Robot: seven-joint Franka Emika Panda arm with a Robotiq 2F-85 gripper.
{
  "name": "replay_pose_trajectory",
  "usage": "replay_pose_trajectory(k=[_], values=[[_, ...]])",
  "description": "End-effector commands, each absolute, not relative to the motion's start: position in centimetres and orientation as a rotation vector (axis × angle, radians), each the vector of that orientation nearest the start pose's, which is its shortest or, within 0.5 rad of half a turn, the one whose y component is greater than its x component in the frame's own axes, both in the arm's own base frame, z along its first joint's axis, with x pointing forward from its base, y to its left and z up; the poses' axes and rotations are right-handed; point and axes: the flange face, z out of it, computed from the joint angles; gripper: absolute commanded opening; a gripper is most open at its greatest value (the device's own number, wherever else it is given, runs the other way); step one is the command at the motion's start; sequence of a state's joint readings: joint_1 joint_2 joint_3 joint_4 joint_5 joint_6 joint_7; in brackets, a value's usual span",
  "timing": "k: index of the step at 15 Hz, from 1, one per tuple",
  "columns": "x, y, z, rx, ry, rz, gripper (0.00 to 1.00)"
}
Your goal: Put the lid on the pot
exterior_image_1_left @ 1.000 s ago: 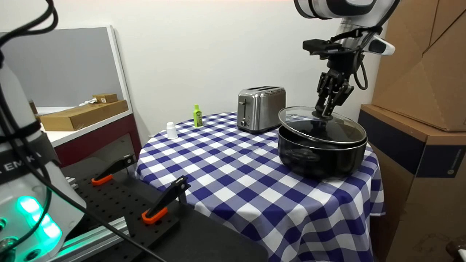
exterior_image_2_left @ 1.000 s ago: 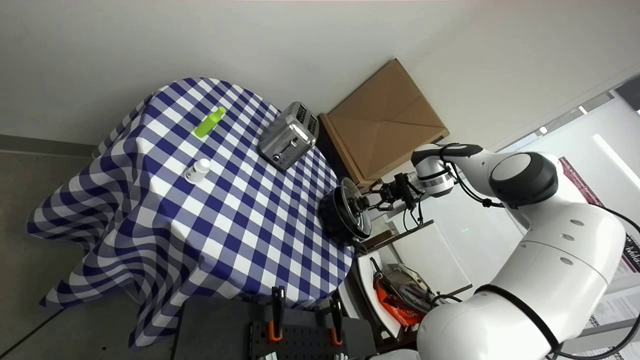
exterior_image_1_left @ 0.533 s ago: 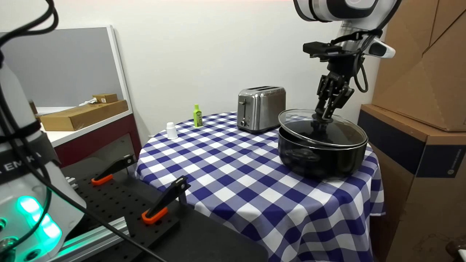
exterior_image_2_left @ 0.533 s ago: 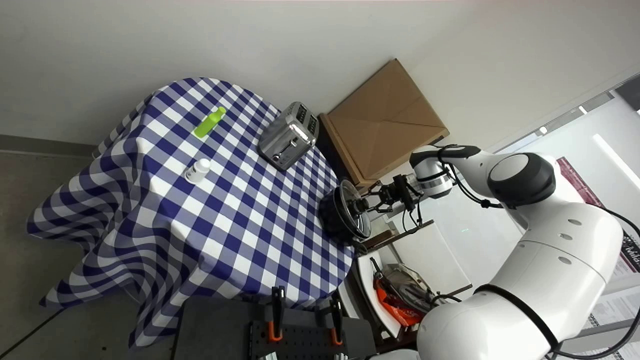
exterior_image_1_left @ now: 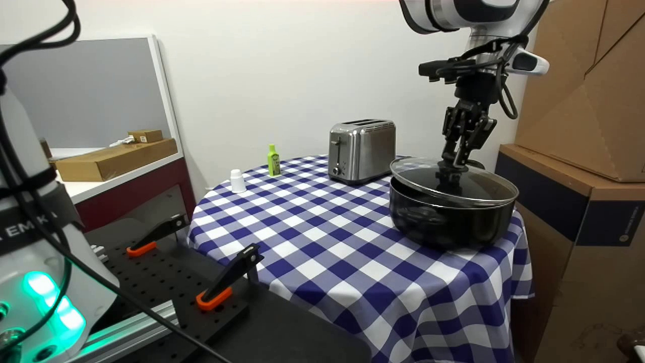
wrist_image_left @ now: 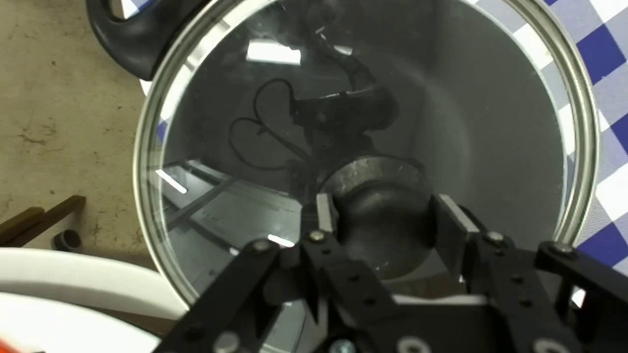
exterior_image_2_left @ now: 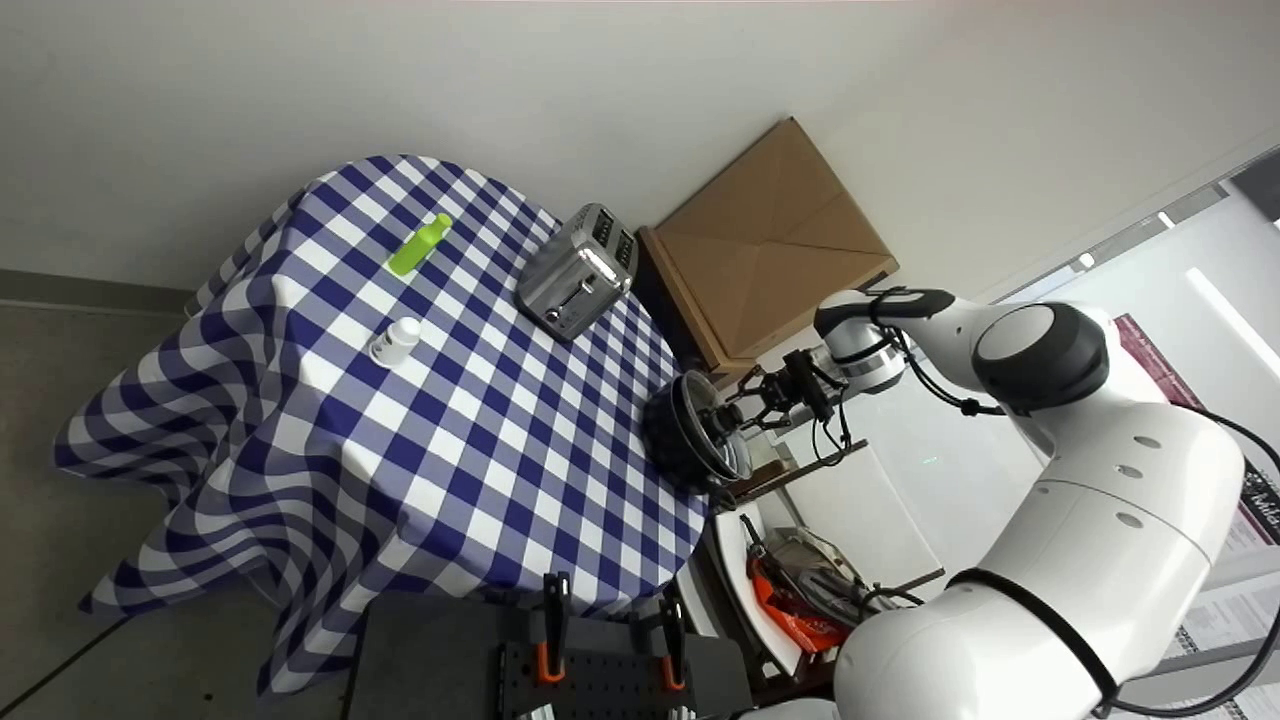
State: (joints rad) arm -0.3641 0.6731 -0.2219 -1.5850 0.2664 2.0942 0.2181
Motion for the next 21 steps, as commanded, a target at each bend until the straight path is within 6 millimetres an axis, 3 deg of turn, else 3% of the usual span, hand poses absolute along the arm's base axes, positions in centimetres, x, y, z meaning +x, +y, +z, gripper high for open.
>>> replay_pose_trajectory(k=[1, 12, 21], values=[[59.1, -34.9, 24.8, -2.796, 1.363, 0.176, 0.25], [61.1, -31.3, 23.5, -2.887, 1.273, 0.161, 0.25], [61.3, -30.7, 23.1, -2.884, 1.275, 0.110, 0.25]])
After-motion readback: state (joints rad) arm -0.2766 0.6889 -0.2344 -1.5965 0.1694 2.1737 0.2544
